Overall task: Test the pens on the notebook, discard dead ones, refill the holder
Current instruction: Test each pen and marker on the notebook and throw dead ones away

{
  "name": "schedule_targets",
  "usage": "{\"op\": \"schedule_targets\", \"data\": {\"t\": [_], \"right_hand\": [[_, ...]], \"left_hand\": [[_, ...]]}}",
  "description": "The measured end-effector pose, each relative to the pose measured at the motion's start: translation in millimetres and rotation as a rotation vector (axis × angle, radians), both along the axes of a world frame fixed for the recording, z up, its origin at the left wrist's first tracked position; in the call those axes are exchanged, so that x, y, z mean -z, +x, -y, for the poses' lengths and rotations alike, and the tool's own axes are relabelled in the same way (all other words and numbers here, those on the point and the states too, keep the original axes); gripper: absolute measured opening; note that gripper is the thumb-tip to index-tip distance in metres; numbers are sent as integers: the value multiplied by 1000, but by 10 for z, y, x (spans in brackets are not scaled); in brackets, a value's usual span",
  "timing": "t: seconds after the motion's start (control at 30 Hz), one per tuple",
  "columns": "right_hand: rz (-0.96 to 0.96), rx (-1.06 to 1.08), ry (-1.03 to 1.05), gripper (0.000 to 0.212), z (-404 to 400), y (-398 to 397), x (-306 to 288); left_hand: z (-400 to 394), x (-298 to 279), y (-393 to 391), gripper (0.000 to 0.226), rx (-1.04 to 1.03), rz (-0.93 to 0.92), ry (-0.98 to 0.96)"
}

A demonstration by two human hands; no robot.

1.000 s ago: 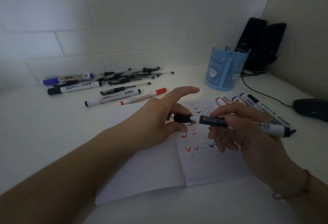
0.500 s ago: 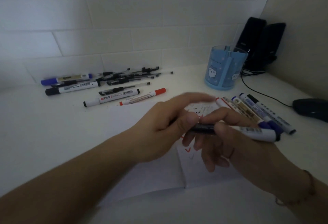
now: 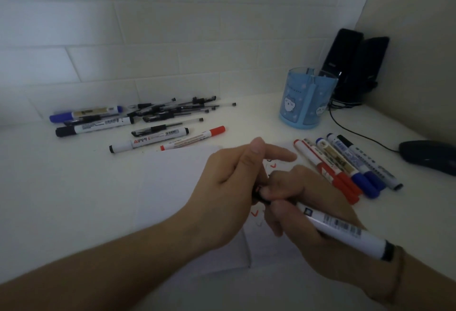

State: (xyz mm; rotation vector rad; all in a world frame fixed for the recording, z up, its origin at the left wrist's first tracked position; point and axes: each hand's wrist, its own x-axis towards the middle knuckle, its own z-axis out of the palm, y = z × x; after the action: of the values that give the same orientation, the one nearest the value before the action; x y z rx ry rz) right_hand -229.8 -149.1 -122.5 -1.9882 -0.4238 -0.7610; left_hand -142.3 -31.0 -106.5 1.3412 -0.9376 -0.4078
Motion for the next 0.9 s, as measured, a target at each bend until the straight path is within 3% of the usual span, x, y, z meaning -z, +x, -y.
{"op": "schedule_targets", "data": {"t": [0.13, 0.2, 0.27, 0.3, 0.33, 0.4, 0.47, 0.5, 0.57, 0.7, 0.83, 0.9], "right_hand": [[-57, 119, -254, 4, 17, -78, -177], [-153, 67, -127, 8, 64, -139, -282], [-201, 67, -49, 19, 209, -156, -355], [-231, 20, 15, 24, 300, -158, -394], [-259, -62, 125, 33, 403, -160, -430], [-292, -171, 472, 38, 598, -160, -510], [-255, -59, 853, 38, 787, -149, -564], [-223, 85, 924, 35, 880, -143, -579], [-245, 414, 760, 28, 1086, -149, -556], [-314, 1011, 144, 22, 1523, -237, -353], [-437, 1100, -48, 46, 1633, -241, -249], [-456, 1116, -46, 41, 1667, -223, -239]], "left_hand": [[-47, -57, -52, 57, 114, 104, 101], [15, -94, 112, 49, 54, 162, 166], [78, -83, 354, 34, -98, 78, 274], [60, -70, 458, 31, -181, 167, 325], [9, -41, 527, 29, -258, 373, 349], [-119, 8, 576, 35, -368, 733, 445], [-179, 35, 638, 35, -422, 803, 569], [-167, 46, 689, 35, -437, 794, 611], [-163, 58, 782, 38, -476, 799, 649], [-239, 63, 989, 28, -654, 806, 702], [-313, 59, 1155, 30, -759, 799, 824], [-339, 74, 1190, 31, -777, 790, 879]]}}
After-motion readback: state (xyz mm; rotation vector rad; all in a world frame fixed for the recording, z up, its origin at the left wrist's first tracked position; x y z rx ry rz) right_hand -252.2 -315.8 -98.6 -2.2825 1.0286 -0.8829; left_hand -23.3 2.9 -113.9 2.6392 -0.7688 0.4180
